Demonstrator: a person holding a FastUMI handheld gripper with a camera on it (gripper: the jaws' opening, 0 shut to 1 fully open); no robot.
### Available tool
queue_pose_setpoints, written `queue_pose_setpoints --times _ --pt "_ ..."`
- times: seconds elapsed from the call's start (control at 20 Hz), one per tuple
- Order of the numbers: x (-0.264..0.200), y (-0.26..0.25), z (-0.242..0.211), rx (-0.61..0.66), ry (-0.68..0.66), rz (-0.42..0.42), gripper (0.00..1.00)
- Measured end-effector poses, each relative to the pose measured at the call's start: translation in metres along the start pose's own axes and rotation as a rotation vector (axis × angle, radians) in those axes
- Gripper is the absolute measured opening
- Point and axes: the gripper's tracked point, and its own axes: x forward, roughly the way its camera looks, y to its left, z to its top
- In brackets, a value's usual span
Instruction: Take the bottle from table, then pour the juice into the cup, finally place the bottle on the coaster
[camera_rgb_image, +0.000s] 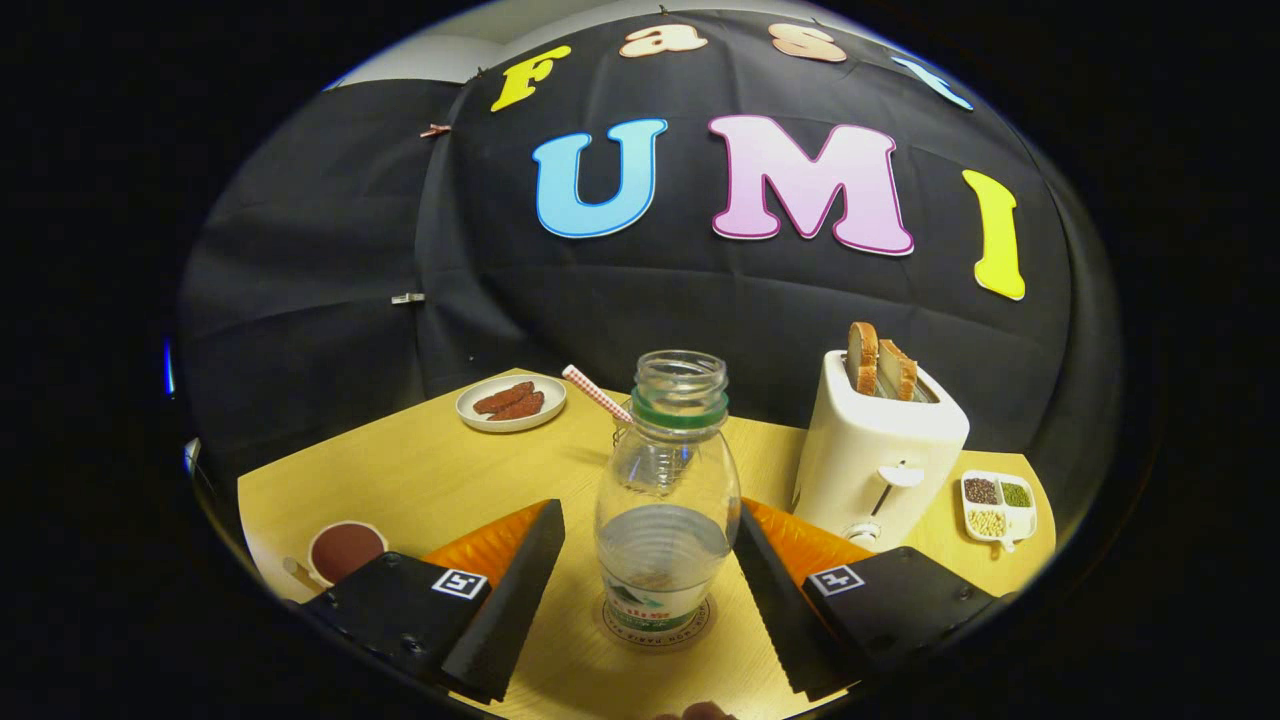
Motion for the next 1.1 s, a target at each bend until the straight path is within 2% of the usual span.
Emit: queue_pose_setpoints --times 0.2,0.45,0.75,1.0,1.1 --pt "-0.026 0.002 0.012 -0.038 -0.012 0.004 1.00" --pt "-0.066 -0.004 0.063 -0.089 -0.105 -0.021 0.98" --pt "-0.136 -0.019 0.122 -0.128 -0.183 -0.107 0.98" --pt "-0.196 -0.028 0.148 -0.068 -0.205 -0.196 0.98" --pt "-0.219 -0.034 0.156 -0.089 -0.233 -0.244 0.98"
